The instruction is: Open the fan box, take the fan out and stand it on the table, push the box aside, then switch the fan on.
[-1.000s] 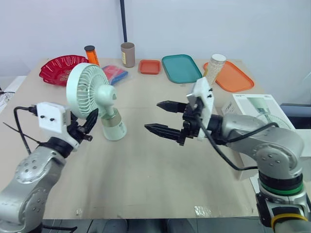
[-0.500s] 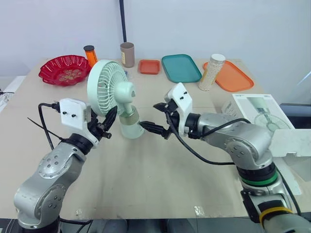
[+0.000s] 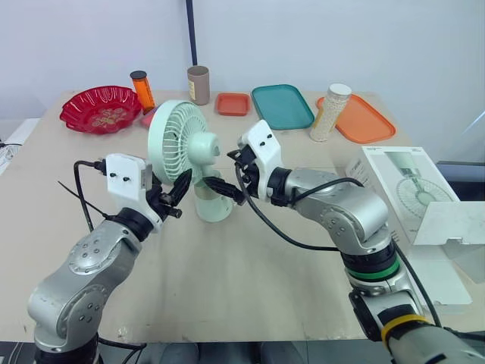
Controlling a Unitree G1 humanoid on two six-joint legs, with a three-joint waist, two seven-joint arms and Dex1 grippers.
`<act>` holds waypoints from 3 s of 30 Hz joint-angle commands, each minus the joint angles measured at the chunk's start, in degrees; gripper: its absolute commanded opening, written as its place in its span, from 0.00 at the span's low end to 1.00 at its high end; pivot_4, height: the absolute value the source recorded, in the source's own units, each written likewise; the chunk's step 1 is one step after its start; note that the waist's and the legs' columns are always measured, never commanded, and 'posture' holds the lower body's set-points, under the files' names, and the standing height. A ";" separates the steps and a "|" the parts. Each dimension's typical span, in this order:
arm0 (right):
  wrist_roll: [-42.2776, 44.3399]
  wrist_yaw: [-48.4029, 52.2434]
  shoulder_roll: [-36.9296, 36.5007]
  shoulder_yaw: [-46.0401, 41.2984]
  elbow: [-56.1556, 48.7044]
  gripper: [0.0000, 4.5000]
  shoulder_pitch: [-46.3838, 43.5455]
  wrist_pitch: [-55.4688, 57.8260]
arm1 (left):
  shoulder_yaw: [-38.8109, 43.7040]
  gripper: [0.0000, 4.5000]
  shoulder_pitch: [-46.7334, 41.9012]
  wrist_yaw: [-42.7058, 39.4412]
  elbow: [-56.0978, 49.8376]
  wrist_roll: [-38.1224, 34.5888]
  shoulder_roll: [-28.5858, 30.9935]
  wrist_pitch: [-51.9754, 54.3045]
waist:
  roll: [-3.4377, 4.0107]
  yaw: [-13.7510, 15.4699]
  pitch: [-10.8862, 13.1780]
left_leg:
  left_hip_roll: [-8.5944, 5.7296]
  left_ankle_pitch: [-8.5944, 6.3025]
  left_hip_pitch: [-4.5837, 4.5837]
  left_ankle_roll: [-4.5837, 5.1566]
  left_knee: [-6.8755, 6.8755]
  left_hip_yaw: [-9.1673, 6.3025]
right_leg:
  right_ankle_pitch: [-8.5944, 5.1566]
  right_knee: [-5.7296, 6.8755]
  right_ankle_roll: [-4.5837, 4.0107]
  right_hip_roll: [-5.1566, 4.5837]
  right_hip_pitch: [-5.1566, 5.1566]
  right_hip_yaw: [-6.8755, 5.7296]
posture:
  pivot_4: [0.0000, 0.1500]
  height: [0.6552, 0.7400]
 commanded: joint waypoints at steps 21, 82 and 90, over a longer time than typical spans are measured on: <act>-3.92 2.61 4.14 0.45 -0.94 0.30 0.21 -0.23 | 0.67 0.41 -3.80 0.20 -2.73 -1.82 0.45 1.40 | 0.00 -0.31 0.00 | -0.01 0.01 -0.01 -0.03 0.00 -0.01 | 0.00 0.01 0.00 -0.02 -0.01 -0.01 | 1.00 1.00; -5.05 3.66 7.18 -2.74 0.68 0.08 0.29 0.28 | 31.89 0.99 26.63 -18.66 -9.27 -30.05 23.86 -3.66 | 0.13 -0.66 0.06 | 0.06 0.12 0.04 -0.22 -0.12 -0.05 | 0.04 0.02 -0.08 0.00 -0.06 -0.06 | 1.00 1.00; 0.85 6.22 6.76 -8.28 -5.01 0.08 0.27 0.82 | 26.54 0.99 36.92 -39.72 3.78 -4.46 24.52 -20.10 | 0.20 -0.76 0.10 | 0.06 0.30 -0.01 -0.54 -0.58 0.16 | 0.06 0.03 -0.18 -0.01 -0.42 0.05 | 1.00 1.00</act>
